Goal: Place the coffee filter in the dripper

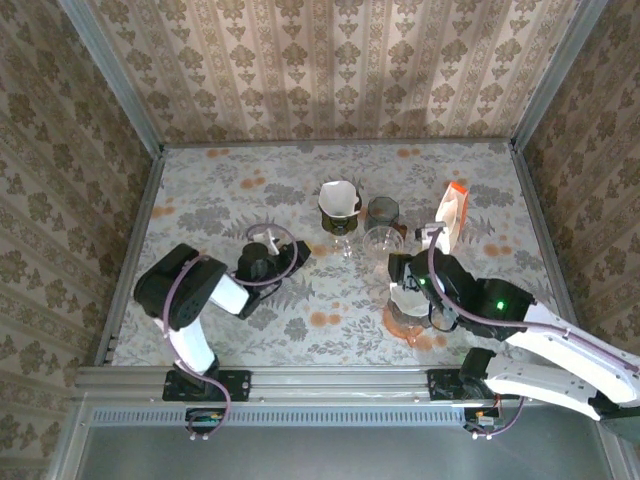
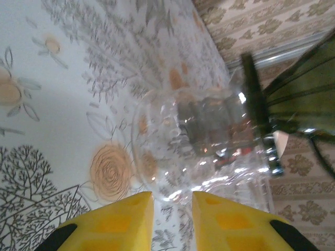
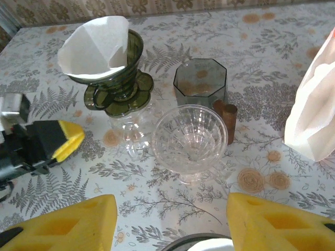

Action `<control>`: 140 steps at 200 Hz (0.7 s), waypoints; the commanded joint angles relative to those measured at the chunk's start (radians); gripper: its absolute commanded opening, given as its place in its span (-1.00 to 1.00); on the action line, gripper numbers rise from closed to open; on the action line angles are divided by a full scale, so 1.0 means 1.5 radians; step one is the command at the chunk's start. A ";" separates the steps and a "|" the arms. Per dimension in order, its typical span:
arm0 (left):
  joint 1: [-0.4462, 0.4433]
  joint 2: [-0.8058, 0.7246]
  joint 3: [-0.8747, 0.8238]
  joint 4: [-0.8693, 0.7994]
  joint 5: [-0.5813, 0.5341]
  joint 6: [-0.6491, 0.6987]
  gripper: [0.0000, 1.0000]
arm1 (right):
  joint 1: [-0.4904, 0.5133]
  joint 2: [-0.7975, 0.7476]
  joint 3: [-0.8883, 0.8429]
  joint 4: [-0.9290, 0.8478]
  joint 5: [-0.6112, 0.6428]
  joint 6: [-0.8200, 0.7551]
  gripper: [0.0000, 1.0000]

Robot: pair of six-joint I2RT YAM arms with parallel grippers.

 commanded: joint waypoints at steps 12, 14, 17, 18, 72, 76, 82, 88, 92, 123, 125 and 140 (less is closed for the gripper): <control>0.029 -0.101 0.048 -0.214 -0.003 0.064 -0.39 | -0.046 0.006 0.035 -0.009 -0.085 -0.013 0.18; 0.030 -0.106 0.053 -0.228 -0.004 0.069 -0.38 | -0.048 0.007 0.036 -0.009 -0.086 -0.013 0.18; 0.033 -0.112 0.062 -0.252 -0.006 0.076 -0.38 | -0.051 0.008 0.037 -0.011 -0.088 -0.014 0.18; 0.034 -0.114 0.066 -0.260 -0.007 0.079 -0.38 | -0.052 0.008 0.038 -0.012 -0.088 -0.014 0.18; 0.058 -0.152 0.147 -0.415 -0.014 0.122 -0.06 | -0.197 0.080 0.099 -0.071 -0.201 -0.040 0.19; 0.058 -0.159 0.145 -0.418 -0.014 0.122 -0.02 | -0.215 0.088 0.103 -0.071 -0.216 -0.044 0.20; 0.058 -0.171 0.139 -0.422 -0.014 0.121 0.05 | -0.238 0.103 0.108 -0.071 -0.237 -0.050 0.21; 0.077 -0.186 0.134 -0.425 -0.012 0.122 0.09 | -0.258 0.118 0.114 -0.069 -0.256 -0.056 0.22; 0.079 -0.196 0.130 -0.427 -0.011 0.123 0.12 | -0.271 0.130 0.119 -0.068 -0.268 -0.062 0.23; 0.083 -0.315 0.112 -0.498 -0.002 0.149 0.31 | -0.356 0.237 0.153 -0.050 -0.341 -0.087 0.27; 0.083 -0.325 0.112 -0.504 -0.003 0.152 0.32 | -0.361 0.244 0.154 -0.046 -0.344 -0.088 0.27; 0.083 -0.404 0.111 -0.566 -0.012 0.182 0.41 | -0.387 0.287 0.166 -0.023 -0.368 -0.094 0.27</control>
